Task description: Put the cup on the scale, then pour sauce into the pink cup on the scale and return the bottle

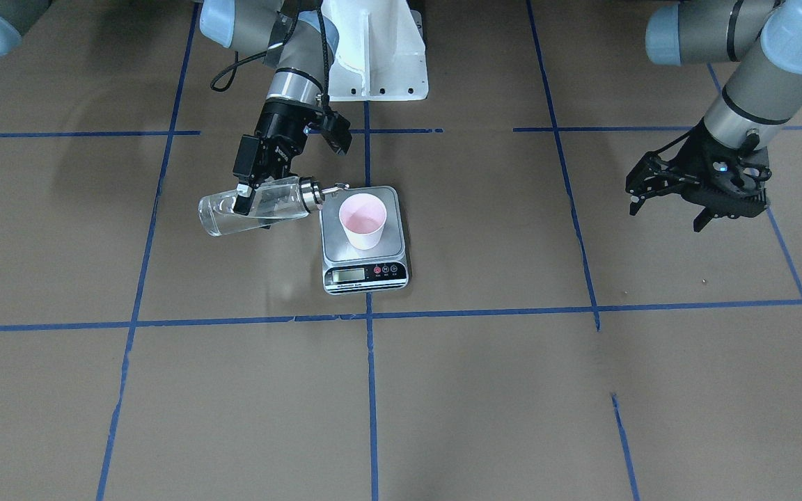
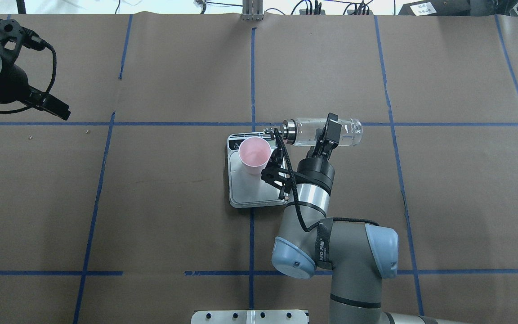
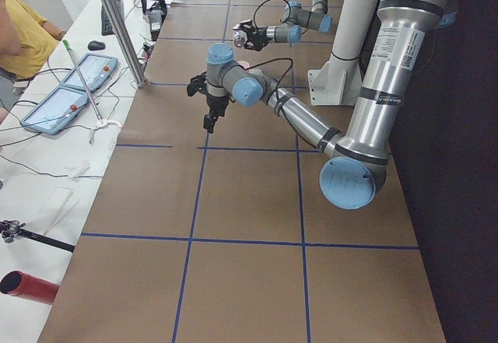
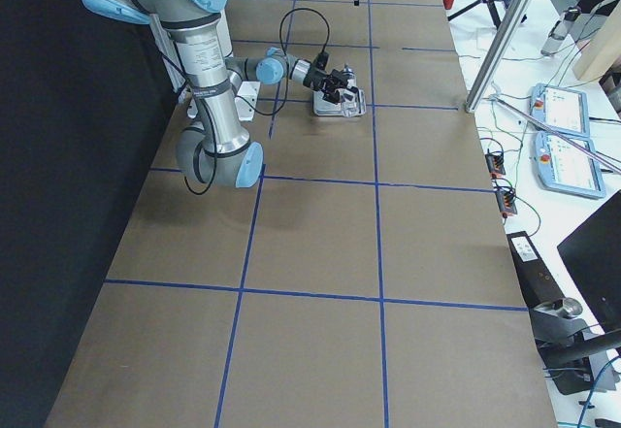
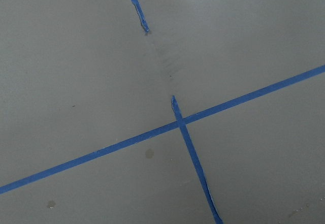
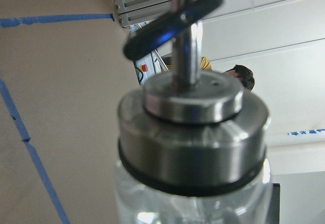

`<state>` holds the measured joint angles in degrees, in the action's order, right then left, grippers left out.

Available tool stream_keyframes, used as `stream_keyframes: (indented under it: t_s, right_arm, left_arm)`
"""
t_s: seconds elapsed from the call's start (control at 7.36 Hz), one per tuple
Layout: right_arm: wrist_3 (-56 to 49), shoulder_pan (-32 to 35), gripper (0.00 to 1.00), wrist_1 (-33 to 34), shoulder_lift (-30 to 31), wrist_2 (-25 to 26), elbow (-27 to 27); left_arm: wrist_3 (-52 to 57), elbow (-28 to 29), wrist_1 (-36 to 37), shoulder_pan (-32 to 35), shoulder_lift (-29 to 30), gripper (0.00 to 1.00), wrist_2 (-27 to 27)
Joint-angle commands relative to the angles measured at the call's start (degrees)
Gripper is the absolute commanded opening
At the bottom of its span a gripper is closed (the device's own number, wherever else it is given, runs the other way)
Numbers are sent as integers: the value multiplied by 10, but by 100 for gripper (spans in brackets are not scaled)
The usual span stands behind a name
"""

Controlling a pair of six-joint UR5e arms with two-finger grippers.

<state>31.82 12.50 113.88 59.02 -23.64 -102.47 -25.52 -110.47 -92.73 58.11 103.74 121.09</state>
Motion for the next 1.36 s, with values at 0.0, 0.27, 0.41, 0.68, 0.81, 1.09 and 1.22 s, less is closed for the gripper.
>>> stream_keyframes:
  t_s: [0.0, 0.27, 0.41, 0.68, 0.81, 1.09, 1.22]
  right_arm:
    - [-30, 0, 0, 0, -3, 6, 9]
    - [-32, 4, 0, 0, -3, 12, 24]
    - [-37, 8, 0, 3, -3, 12, 28]
    - [-65, 13, 0, 4, -5, 12, 30]
    - [-88, 13, 0, 4, -5, 21, 31]
    - [-133, 13, 0, 4, -5, 31, 31]
    - [-153, 14, 0, 4, -5, 43, 31]
  left_arm:
    - [0, -1, 0, 1, 0, 100, 0]
    - [-1, -1, 0, 1, -1, 100, 0]
    - [-1, -1, 0, 1, 0, 100, 0]
    - [-1, -2, 0, 1, 0, 100, 0]
    - [-2, -2, 0, 1, 0, 100, 0]
    - [-2, -2, 0, 1, 0, 100, 0]
    - [-2, -2, 0, 1, 0, 100, 0]
